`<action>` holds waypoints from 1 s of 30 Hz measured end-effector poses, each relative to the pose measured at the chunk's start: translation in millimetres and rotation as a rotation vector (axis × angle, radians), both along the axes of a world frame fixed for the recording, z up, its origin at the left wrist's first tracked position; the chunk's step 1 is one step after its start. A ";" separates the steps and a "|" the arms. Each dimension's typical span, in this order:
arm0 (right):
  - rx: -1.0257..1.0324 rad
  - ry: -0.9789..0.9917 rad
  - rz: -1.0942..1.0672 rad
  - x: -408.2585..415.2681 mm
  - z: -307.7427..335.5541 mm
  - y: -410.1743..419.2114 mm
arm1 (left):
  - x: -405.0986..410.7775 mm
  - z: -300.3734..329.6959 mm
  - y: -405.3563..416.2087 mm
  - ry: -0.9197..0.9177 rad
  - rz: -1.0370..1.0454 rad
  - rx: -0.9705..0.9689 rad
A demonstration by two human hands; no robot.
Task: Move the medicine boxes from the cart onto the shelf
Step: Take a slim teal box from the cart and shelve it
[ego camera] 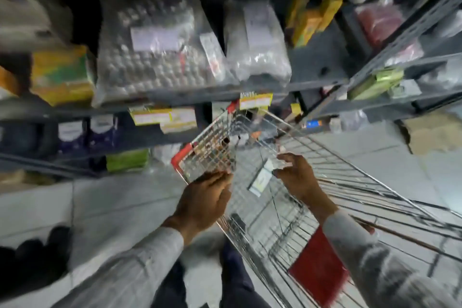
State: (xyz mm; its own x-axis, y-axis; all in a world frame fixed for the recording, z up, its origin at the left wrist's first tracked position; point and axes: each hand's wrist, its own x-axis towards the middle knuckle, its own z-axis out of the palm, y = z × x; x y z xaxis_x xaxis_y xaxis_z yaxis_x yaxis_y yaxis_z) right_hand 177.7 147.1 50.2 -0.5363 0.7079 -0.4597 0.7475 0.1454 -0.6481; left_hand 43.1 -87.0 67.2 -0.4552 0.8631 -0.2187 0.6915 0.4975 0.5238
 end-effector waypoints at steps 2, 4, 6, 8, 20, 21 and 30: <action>-0.226 -0.194 -0.094 10.2 -39.3 0.1 | 2.9 -23.2 0.8 -0.019 -0.049 -0.100; -0.392 -0.245 -0.187 17.7 -71.0 -5.0 | 6.0 -38.2 1.2 0.033 -0.110 -0.188; -0.446 -0.278 -0.209 22.9 -102.5 -11.1 | 7.7 -45.6 1.5 0.079 -0.123 -0.224; -0.498 -0.312 -0.223 24.9 -127.2 -14.7 | 6.5 -46.3 3.8 0.086 -0.114 -0.235; -0.289 -0.231 -0.325 -13.7 -217.4 -20.6 | -3.7 -65.3 0.4 0.088 -0.154 -0.223; -0.261 -0.236 -0.346 -17.2 -220.7 -20.1 | -3.9 -67.5 -0.2 0.091 -0.152 -0.219; -0.029 -0.243 -0.243 -6.0 -177.9 -36.1 | 0.0 -60.1 3.7 0.081 -0.137 -0.204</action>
State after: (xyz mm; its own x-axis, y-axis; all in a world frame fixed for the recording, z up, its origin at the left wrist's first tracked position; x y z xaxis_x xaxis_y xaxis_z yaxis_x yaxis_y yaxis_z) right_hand 171.7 111.0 -127.7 -0.2260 0.7864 -0.5748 0.8910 -0.0717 -0.4484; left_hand 43.1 -83.3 7.0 -0.3603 0.8596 -0.3624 0.7951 0.4862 0.3626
